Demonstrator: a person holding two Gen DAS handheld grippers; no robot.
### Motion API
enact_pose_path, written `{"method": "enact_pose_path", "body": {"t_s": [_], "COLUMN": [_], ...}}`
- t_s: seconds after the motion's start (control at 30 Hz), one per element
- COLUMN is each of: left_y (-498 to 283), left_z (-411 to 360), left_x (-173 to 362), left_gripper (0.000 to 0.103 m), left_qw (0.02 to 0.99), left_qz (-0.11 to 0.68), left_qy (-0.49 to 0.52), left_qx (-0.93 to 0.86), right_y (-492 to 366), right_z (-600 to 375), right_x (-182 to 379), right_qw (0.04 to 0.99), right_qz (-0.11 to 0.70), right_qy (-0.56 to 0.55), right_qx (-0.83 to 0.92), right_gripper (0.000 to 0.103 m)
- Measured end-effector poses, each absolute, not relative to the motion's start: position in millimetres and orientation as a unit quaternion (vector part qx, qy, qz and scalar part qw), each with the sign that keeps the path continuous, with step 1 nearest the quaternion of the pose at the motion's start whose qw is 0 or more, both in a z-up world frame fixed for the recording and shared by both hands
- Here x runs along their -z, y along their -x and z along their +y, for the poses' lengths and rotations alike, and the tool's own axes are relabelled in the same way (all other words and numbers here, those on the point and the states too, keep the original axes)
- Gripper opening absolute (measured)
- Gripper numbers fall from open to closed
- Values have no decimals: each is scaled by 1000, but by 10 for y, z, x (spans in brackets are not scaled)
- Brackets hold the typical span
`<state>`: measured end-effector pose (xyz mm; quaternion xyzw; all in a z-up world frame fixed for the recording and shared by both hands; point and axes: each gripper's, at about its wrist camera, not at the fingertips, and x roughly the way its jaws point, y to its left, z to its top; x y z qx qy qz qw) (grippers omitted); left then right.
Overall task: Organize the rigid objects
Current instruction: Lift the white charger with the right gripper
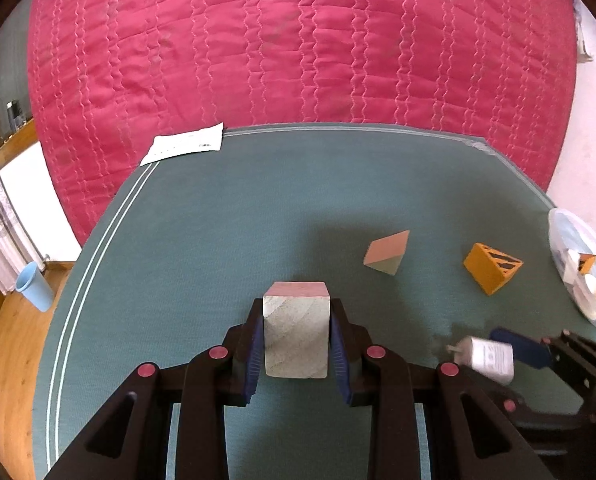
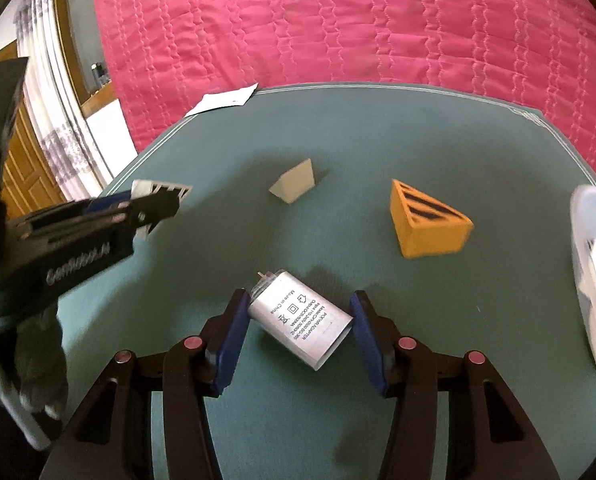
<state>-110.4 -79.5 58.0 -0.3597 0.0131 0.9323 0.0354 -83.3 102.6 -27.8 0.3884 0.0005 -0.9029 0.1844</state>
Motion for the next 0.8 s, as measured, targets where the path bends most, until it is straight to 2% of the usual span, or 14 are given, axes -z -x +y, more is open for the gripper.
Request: {"method": "enact_pose_path", "body": {"t_s": [0.8], "left_y": [1036], "left_z": [-588], "left_x": [-547], "left_gripper": [31], "left_qw": [70], "left_qz": [18], "left_qy": [361], "left_qx": [-930], "right_y": [460], "right_z": [1810], "right_x": [158], "right_qw": [120], "right_qz": [-69], "right_qy": [-373], "right_qx": [918], "right_gripper": [52]}}
